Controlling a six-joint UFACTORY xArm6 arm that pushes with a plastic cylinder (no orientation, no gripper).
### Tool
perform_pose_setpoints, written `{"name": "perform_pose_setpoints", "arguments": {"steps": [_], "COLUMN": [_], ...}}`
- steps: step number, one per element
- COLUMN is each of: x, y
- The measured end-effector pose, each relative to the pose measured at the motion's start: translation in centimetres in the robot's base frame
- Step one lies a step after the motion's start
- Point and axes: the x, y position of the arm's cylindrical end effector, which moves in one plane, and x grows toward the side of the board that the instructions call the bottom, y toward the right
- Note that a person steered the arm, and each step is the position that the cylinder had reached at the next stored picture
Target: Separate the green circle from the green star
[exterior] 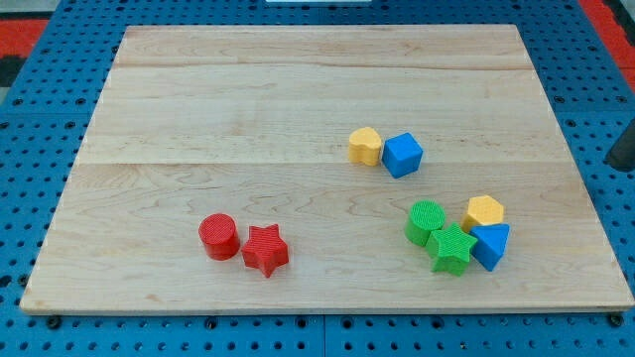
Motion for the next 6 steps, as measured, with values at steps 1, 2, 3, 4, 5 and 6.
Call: {"name": "perform_pose_setpoints", "arguments": {"steps": [1, 2, 3, 4, 5, 6], "x": [3.1, 8.3, 12.5, 15.0, 14.9, 12.5], "y": [0.0, 0.0, -1.1, -7.2, -14.6, -18.7]}}
